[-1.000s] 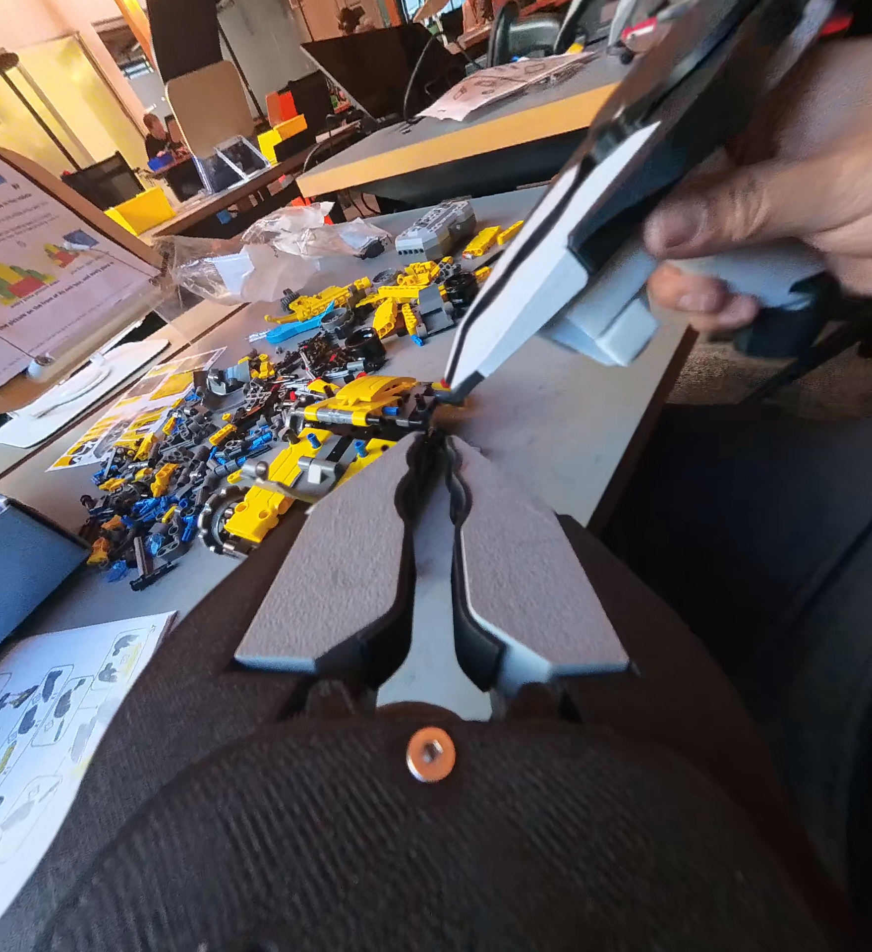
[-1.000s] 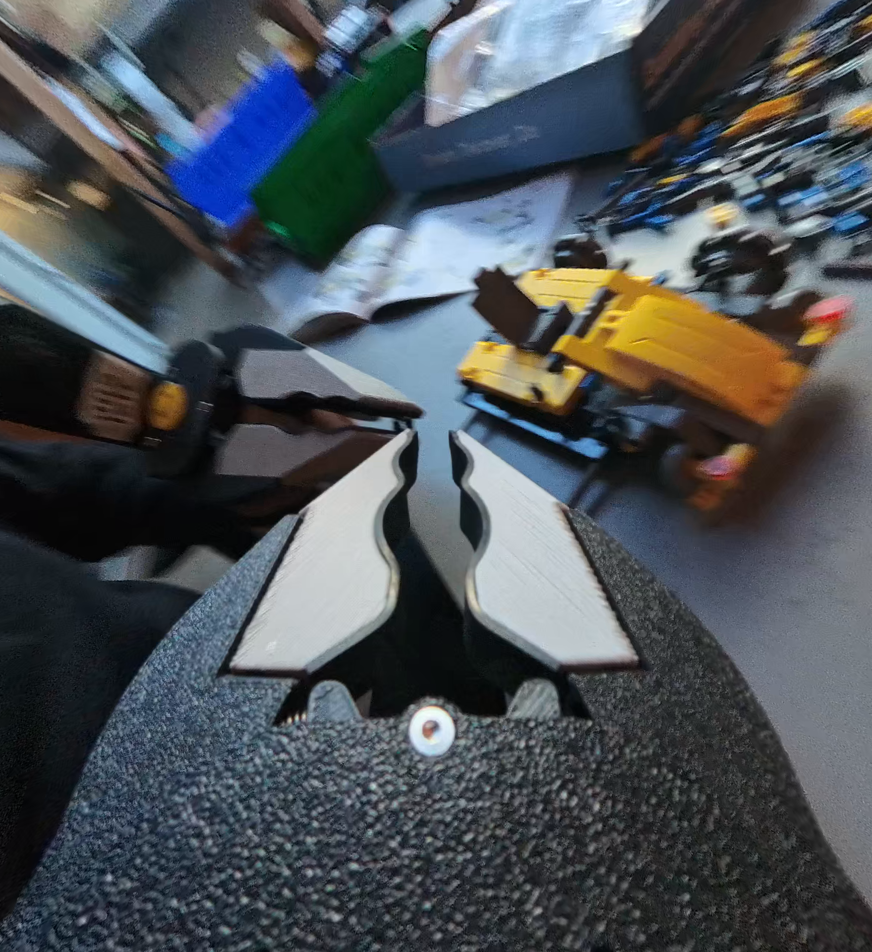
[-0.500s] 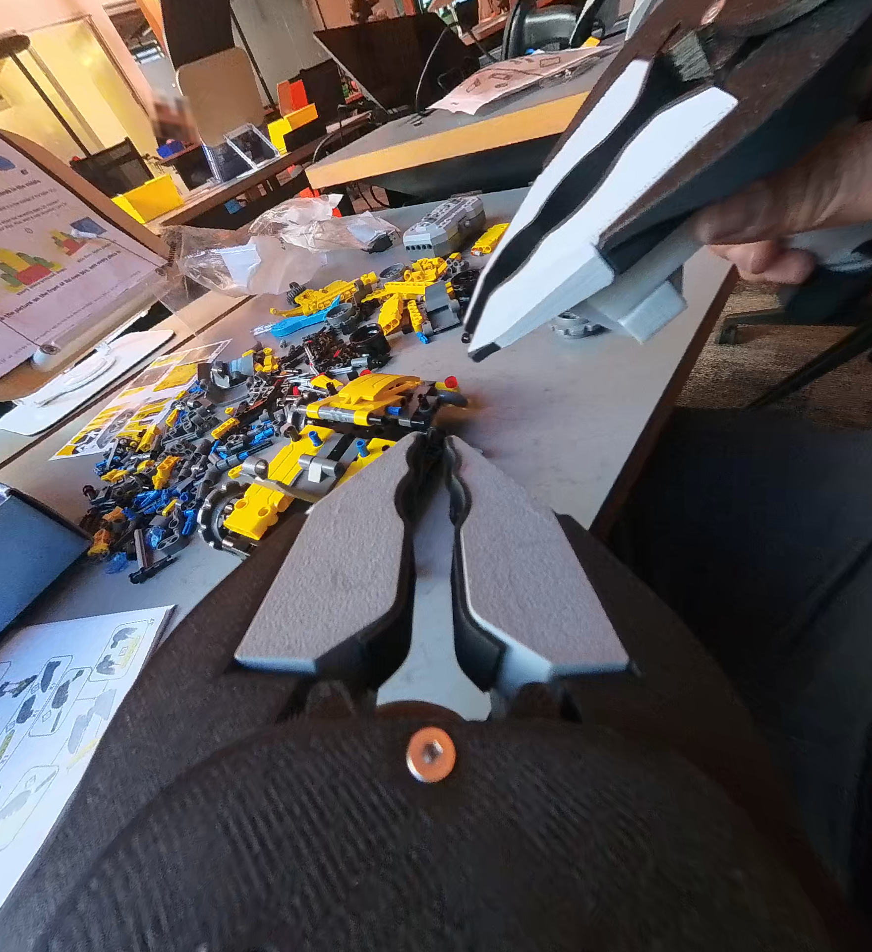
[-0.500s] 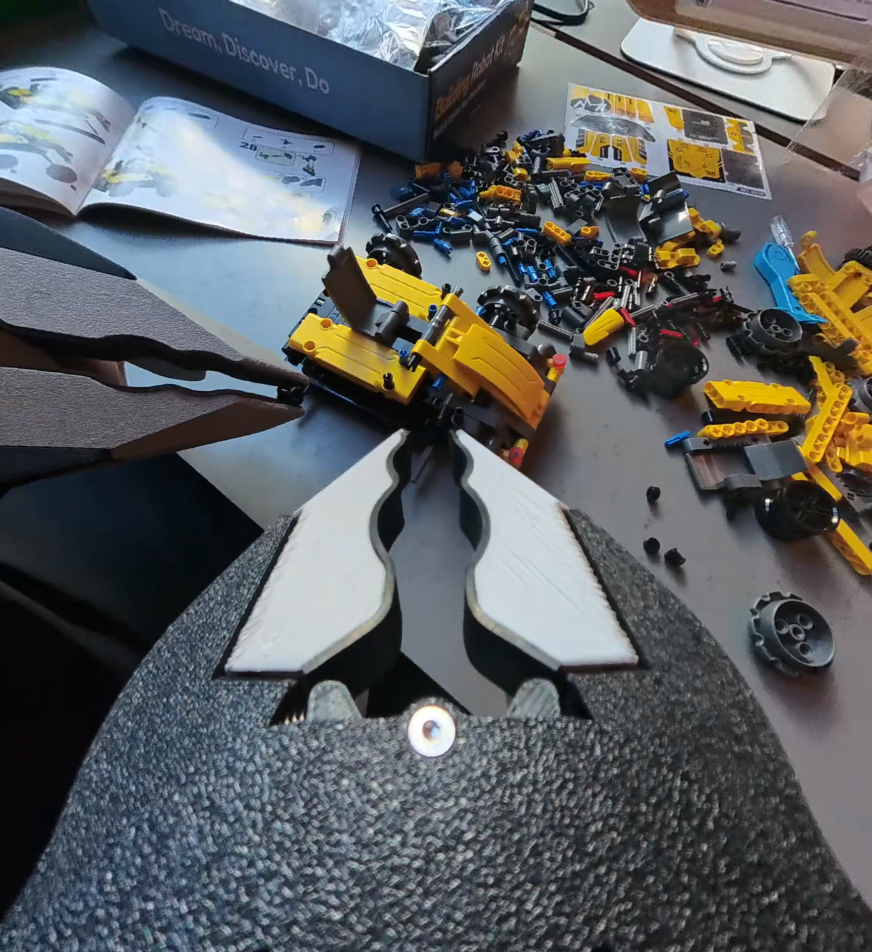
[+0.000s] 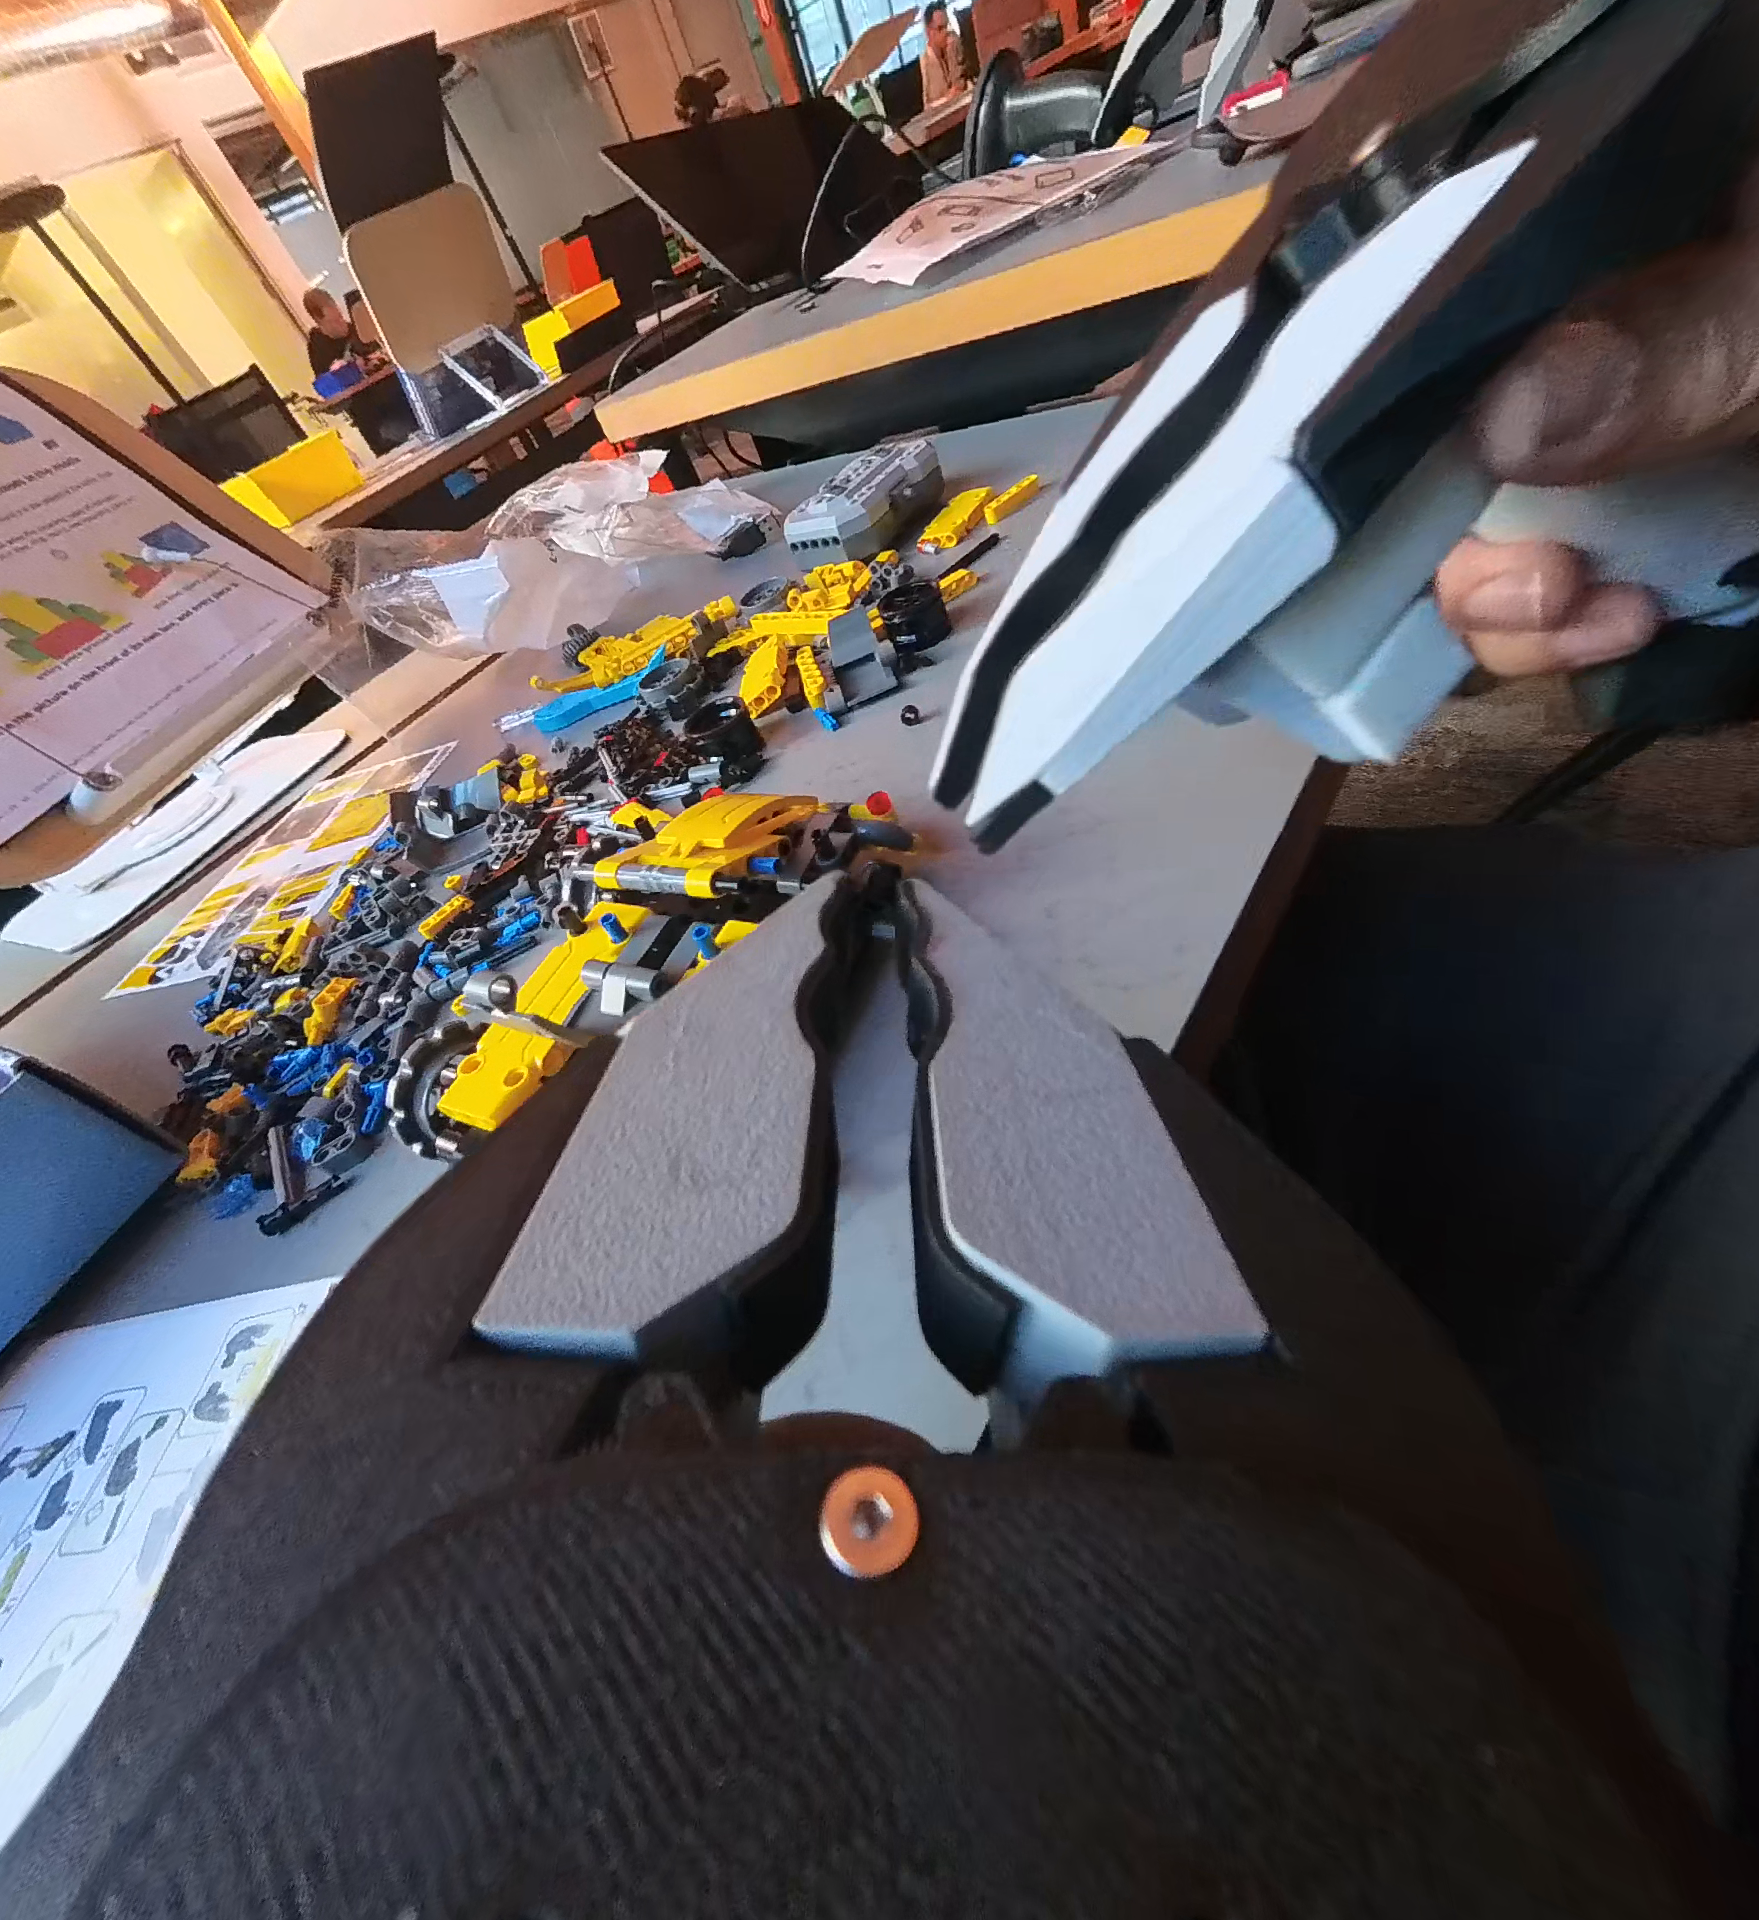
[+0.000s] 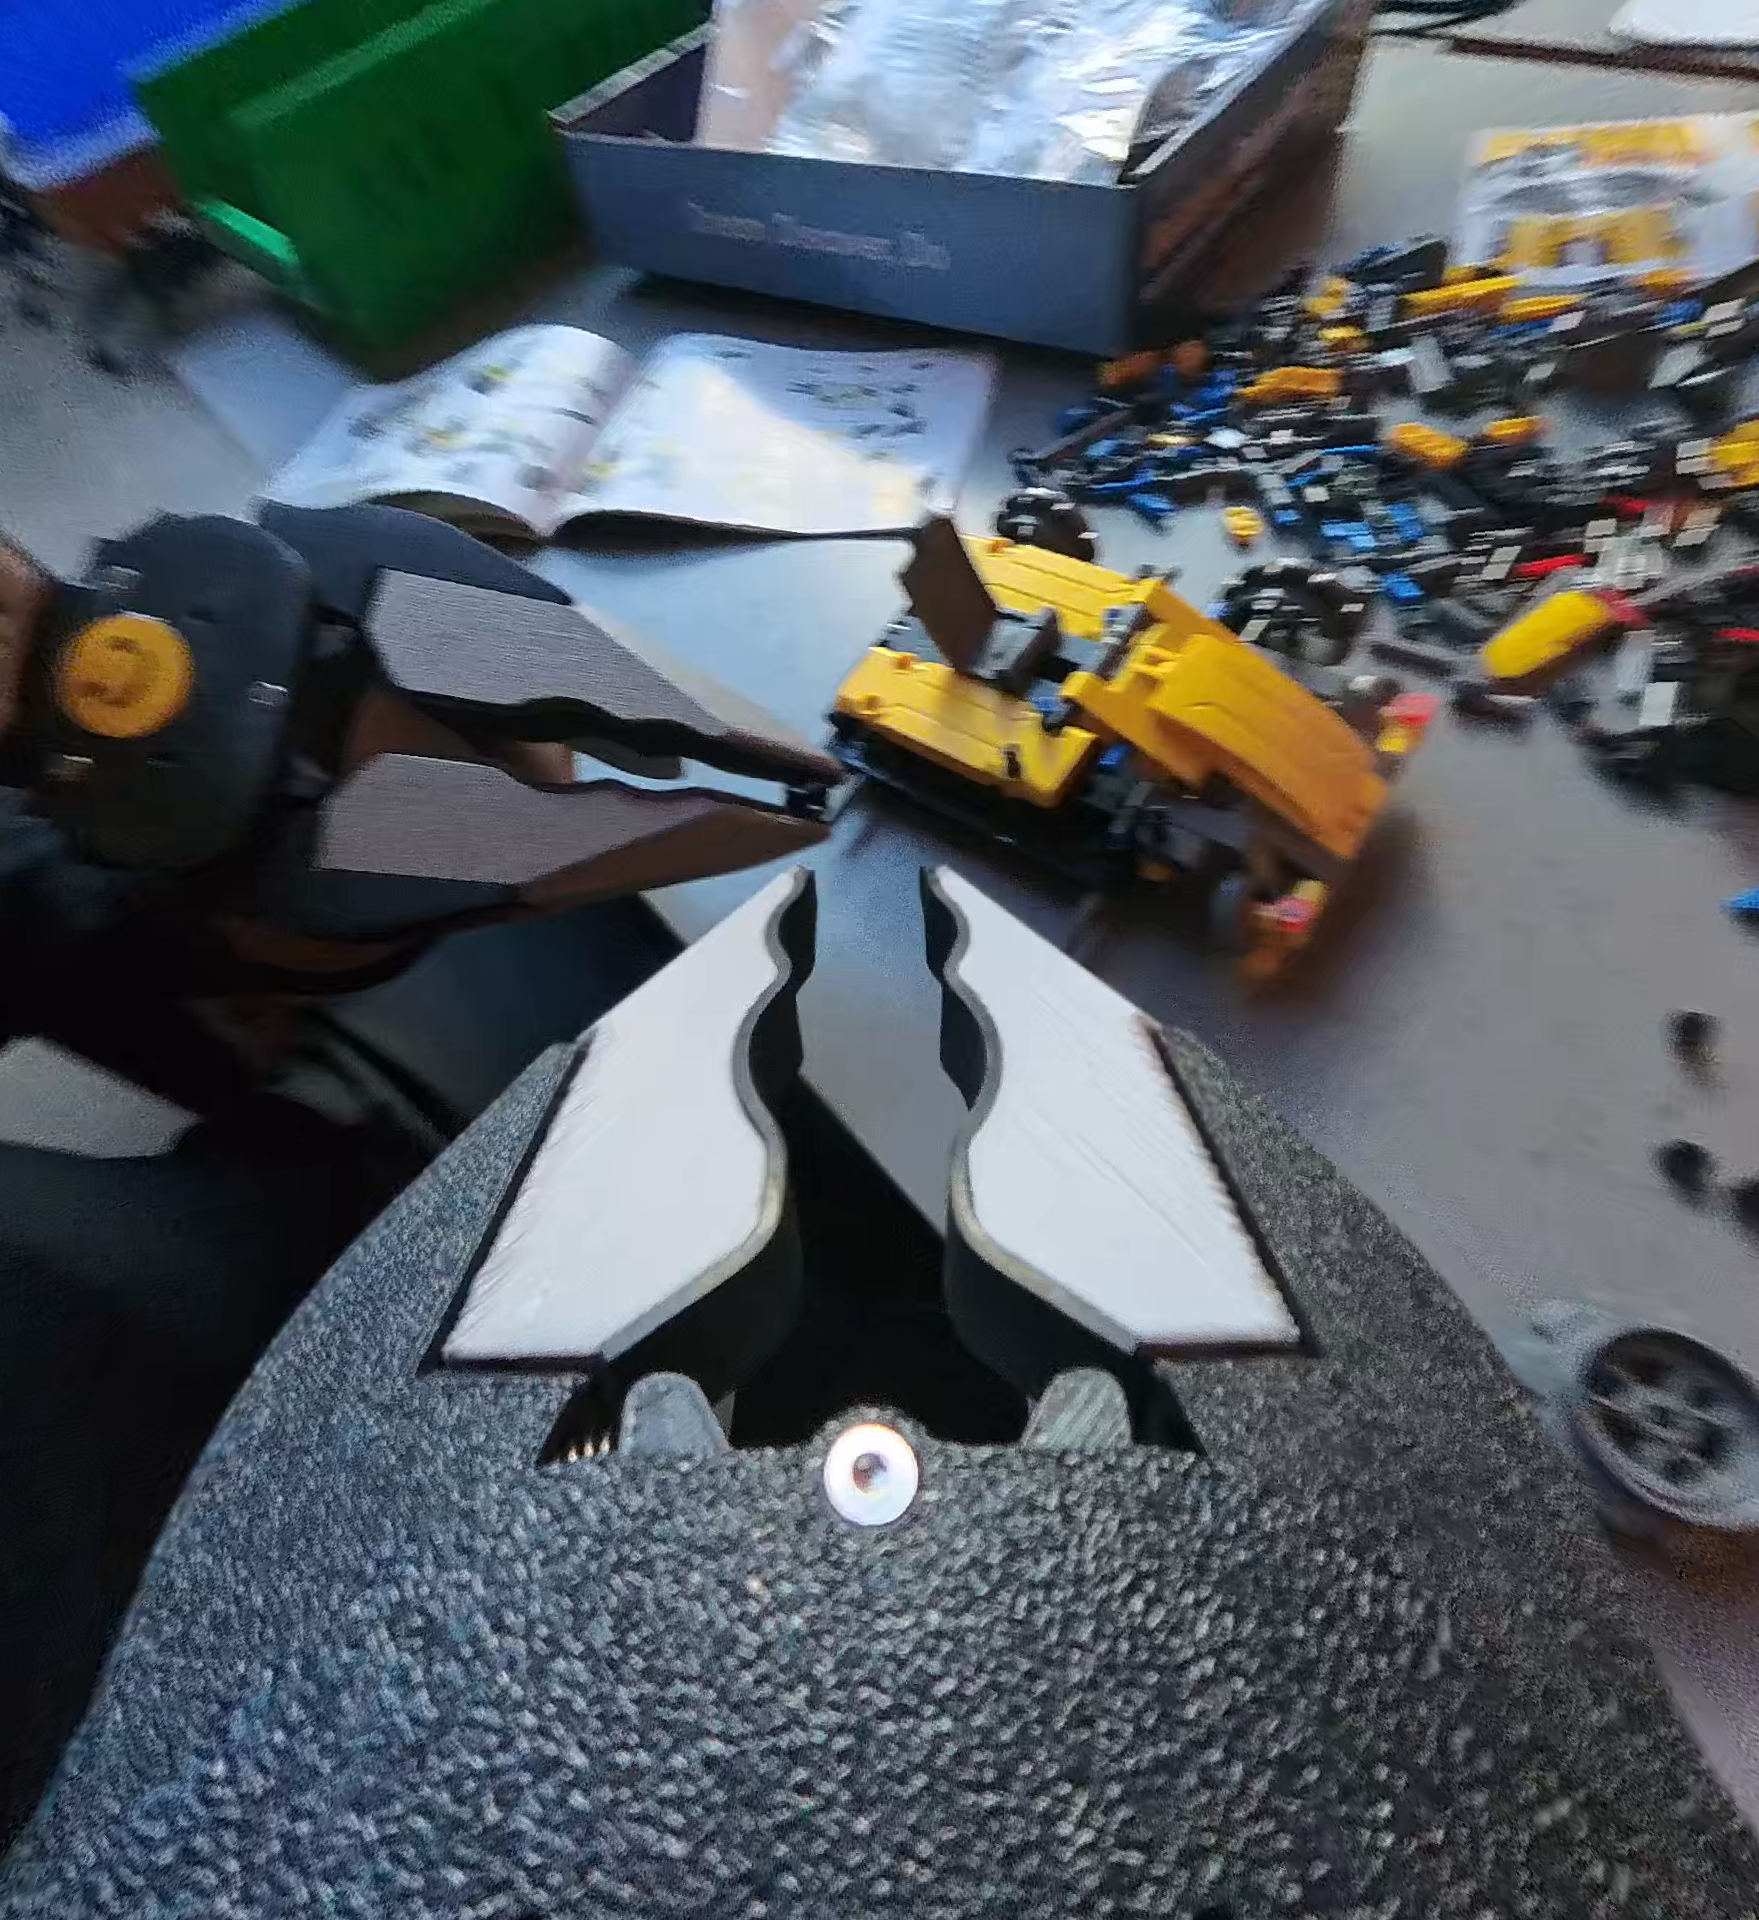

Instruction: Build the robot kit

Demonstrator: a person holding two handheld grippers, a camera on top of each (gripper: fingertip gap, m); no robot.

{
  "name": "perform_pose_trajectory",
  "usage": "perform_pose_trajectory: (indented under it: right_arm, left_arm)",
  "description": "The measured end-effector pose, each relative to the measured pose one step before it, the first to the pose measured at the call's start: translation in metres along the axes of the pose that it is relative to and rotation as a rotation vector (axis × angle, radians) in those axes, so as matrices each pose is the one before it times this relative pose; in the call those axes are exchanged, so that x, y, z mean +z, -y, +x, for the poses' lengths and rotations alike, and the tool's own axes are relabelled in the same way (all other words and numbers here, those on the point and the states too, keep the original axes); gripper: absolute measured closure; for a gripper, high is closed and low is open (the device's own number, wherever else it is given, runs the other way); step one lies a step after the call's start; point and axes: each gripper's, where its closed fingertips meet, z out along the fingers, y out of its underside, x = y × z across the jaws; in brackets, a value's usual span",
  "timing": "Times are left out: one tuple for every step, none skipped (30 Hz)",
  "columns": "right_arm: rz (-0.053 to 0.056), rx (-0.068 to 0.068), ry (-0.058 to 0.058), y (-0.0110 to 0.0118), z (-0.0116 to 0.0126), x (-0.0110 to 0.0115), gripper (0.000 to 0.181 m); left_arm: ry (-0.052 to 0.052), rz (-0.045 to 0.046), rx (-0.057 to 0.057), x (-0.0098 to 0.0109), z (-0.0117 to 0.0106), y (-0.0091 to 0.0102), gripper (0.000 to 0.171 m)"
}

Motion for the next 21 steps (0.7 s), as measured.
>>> perform_pose_trajectory:
  right_arm:
    - [0.0108,0.0234,0.0382,0.00072,-0.0046,0.00129,0.161]
    - [0.0116,0.0215,0.0308,0.00144,-0.00292,0.00124,0.161]
    - [0.0136,0.0238,0.0296,0.00215,-0.00219,0.00084,0.162]
    - [0.0148,0.0261,0.0305,0.00274,-0.00182,0.00046,0.163]
    - [0.0144,0.026,0.0401,0.00287,-0.00337,0.00001,0.163]
    - [0.0123,0.0254,0.0483,0.00258,-0.00492,-0.0002,0.164]
    - [0.0082,0.0229,0.0424,0.00175,-0.00475,-0.00042,0.165]
    - [0.0041,0.0166,0.0276,0.00086,-0.00301,-0.0006,0.165]
    - [-0.0001,0.0082,0.0113,-0.00015,-0.00098,-0.00069,0.166]
    - [-0.0048,-0.0004,-0.0019,-0.00105,0.00054,-0.00087,0.166]
    - [-0.0054,-0.0045,-0.0053,-0.00128,0.00086,-0.00088,0.166]
    - [-0.0042,-0.0027,-0.001,-0.0012,0.00022,-0.00085,0.166]
    - [-0.005,0.0006,0.0068,-0.00137,-0.00089,-0.00037,0.167]
    - [-0.0036,0.0028,0.0078,-0.00109,-0.00086,0.00009,0.168]
    - [0.0001,0.0026,0.002,-0.00062,0.00022,0.00014,0.167]
    - [0.0012,0.0029,0.0014,-0.00034,0.00039,0.00003,0.168]
    - [0.0028,0.0068,0.0094,-0.00006,-0.00051,0.00013,0.171]
    - [0.0076,0.0126,0.0159,0.00066,-0.00118,0.00005,0.174]
    - [0.0103,0.0164,0.0179,0.00104,-0.00114,0.0001,0.174]
    - [0.0078,0.0149,0.0192,0.00076,-0.00134,0.00016,0.174]
    - [0.0046,0.0096,0.0166,0.0004,-0.00111,0.00003,0.174]
  left_arm:
    - [-0.0109,0.01382,0.0086,-0.00072,0.00227,0.00216,0.168]
    - [-0.0147,0.02173,0.0134,-0.00126,0.00322,0.00324,0.168]
    - [-0.0097,0.01906,0.0178,-0.00131,0.00268,0.00303,0.168]
    - [-0.0128,0.02085,0.0208,-0.00122,0.0032,0.00314,0.168]
    - [-0.0246,0.03522,0.0211,-0.00176,0.00493,0.00503,0.168]
    - [-0.0163,0.0375,0.0207,-0.00213,0.00374,0.0052,0.168]
    - [0.0102,0.0149,0.0169,-0.00124,-0.00071,0.00195,0.168]
    - [0.0029,0.00408,0.0075,-0.00035,-0.00029,0.00049,0.168]
    - [-0.0022,0.00263,-0.0044,0.00002,0.00005,0.0003,0.168]
    - [0.0012,0.00113,-0.0086,0.00022,-0.00062,-0.00012,0.168]
    - [0.0028,0.00175,-0.0052,0.00021,-0.00076,0.00002,0.168]
    - [0.0007,0.00008,-0.0019,0.00018,-0.00037,-0.00027,0.168]
    - [-0.0007,-0.00181,-0.0018,0.00008,-0.00005,-0.00048,0.168]
    - [0.0014,0.00021,-0.0024,0.00007,-0.00007,-0.00009,0.168]
    - [0.0033,0.00106,-0.0011,0.00002,-0.00034,0.00027,0.168]
    - [0.004,0.00092,0.0013,-0.00013,-0.00034,0.00059,0.168]
    - [0.0068,0.00589,0.0016,-0.0006,-0.00078,0.00132,0.168]
    - [0.0046,0.00686,-0.0002,-0.00073,-0.00057,0.00135,0.168]
    - [0.0019,0.00494,0.0007,-0.00081,-0.00033,0.00105,0.168]
    - [0.0018,0.00472,0.0042,-0.00065,-0.00015,0.0009,0.168]
    - [0.0019,0.00649,0.0048,-0.00061,-0.00022,0.00104,0.168]
